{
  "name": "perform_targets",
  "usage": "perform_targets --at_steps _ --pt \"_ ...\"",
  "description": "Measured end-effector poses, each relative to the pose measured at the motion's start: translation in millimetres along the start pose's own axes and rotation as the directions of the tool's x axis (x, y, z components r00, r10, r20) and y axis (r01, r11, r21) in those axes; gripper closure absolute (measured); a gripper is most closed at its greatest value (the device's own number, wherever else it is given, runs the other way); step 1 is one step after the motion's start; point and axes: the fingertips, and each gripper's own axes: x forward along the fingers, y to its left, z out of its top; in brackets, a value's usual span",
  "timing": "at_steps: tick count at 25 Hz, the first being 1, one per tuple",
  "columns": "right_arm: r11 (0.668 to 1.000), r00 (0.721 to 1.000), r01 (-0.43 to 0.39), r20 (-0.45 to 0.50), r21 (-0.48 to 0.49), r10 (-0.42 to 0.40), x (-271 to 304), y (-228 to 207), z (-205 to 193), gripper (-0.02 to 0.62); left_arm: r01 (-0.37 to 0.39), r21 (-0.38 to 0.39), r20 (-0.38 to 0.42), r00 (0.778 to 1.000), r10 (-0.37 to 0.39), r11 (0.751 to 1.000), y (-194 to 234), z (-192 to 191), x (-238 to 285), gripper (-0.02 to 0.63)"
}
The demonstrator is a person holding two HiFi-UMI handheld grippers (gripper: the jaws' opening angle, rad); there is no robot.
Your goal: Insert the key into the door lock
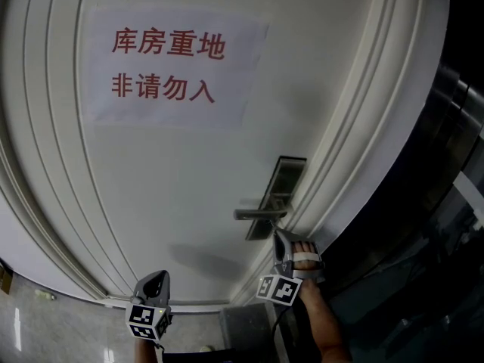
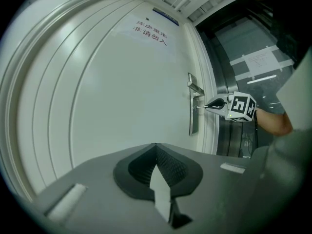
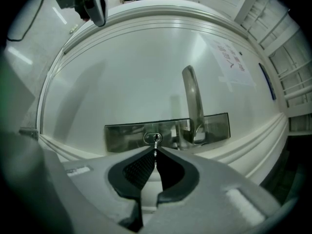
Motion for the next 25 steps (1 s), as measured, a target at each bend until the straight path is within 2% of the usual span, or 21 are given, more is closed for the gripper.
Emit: perform_targets --at_steps 12,25 --pt "1.000 0.999 -0.007 0.050 -0.018 0.008 8.0 1.5 9.5 0.583 -0.013 -0.008 -0.003 1.000 0.013 1.000 1.9 -0.6 0.7 0.604" --pt "1.000 0.998 -0.014 0.056 -0.002 0.014 24.0 1.1 12.5 0.583 -0.032 0.000 -0.004 0.999 0.032 0.999 5.3 1.7 1.8 0.604"
